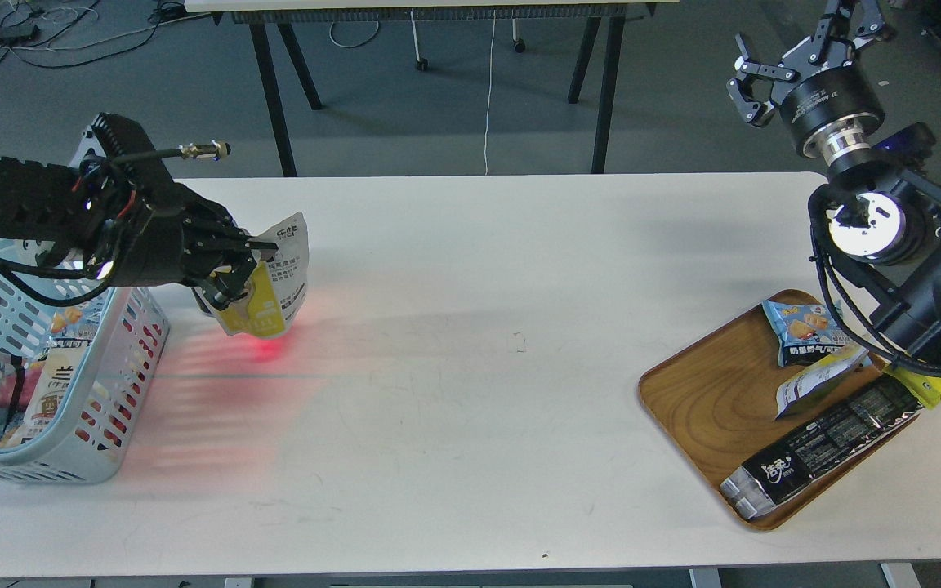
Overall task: Scan snack and place in basket
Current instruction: 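Hold the pouch in front of the red scanner light with the left gripper, then carry the pouch over the blue basket and drop it in with the left gripper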
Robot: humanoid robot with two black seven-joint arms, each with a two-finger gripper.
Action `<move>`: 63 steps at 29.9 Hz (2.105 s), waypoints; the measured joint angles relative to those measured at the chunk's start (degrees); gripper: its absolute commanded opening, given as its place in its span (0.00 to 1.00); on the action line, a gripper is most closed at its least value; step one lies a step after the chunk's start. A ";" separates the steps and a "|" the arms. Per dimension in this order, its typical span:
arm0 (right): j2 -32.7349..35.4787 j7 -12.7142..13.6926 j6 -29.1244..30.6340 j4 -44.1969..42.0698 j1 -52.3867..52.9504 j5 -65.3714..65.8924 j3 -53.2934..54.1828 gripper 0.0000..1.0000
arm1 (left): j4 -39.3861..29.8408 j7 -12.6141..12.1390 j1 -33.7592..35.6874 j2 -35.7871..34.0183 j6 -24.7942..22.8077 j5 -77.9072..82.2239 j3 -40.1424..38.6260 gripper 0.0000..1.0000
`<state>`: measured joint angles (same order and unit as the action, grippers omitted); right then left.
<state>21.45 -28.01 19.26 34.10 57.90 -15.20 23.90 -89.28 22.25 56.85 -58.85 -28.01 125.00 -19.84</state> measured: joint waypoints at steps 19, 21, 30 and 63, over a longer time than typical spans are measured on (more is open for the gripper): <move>-0.05 0.00 -0.01 0.01 0.12 0.02 0.10 0.97 | -4.21 0.59 -0.58 -0.35 0.02 0.00 -1.27 0.00; -0.02 0.00 -0.01 0.01 0.11 0.02 0.10 0.97 | -2.76 0.13 -0.73 0.07 0.02 0.00 -1.27 0.00; 0.06 0.04 0.10 0.01 0.50 0.01 0.10 0.97 | -0.41 -0.38 -0.85 1.79 0.01 0.00 -1.51 0.00; -2.43 0.00 0.08 -0.22 1.91 0.17 0.10 0.97 | 1.27 5.75 -0.78 -31.16 0.73 -17.77 -3.37 0.00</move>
<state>19.02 -28.01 19.34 33.87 59.81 -15.03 23.99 -88.01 28.00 56.07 -90.01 -27.27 107.23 -23.21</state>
